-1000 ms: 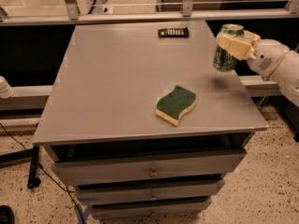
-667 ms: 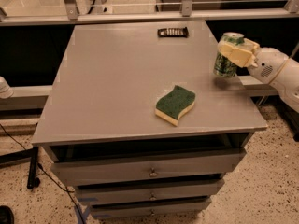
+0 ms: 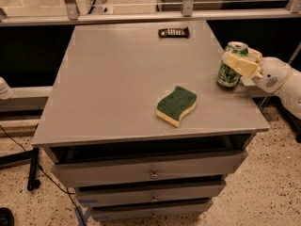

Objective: Place green can upright

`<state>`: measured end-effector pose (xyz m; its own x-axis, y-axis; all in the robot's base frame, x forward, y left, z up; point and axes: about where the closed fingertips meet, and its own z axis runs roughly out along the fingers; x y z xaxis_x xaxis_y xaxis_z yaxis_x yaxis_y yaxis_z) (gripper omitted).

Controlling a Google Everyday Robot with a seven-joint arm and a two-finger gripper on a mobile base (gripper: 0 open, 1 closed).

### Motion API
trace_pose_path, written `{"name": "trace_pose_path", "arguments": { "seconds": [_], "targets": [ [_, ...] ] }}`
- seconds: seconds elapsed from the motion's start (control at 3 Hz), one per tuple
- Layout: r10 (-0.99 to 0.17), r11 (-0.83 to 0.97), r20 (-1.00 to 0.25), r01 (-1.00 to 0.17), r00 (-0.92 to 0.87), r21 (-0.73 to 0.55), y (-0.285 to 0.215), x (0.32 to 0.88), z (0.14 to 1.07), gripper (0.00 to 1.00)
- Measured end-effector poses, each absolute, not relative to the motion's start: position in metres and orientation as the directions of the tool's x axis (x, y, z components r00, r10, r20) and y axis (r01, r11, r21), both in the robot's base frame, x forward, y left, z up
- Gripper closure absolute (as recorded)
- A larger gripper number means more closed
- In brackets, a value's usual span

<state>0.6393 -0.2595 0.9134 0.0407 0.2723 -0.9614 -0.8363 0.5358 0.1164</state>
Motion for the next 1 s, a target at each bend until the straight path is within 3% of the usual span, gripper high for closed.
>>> {"name": "trace_pose_path", "arguments": {
  "seconds": [1.0],
  "targets": [
    [0.267, 0.456, -0.962, -0.887, 0.055, 0.076, -0.2632, 0.6261, 0.9065, 0.15]
  ]
}}
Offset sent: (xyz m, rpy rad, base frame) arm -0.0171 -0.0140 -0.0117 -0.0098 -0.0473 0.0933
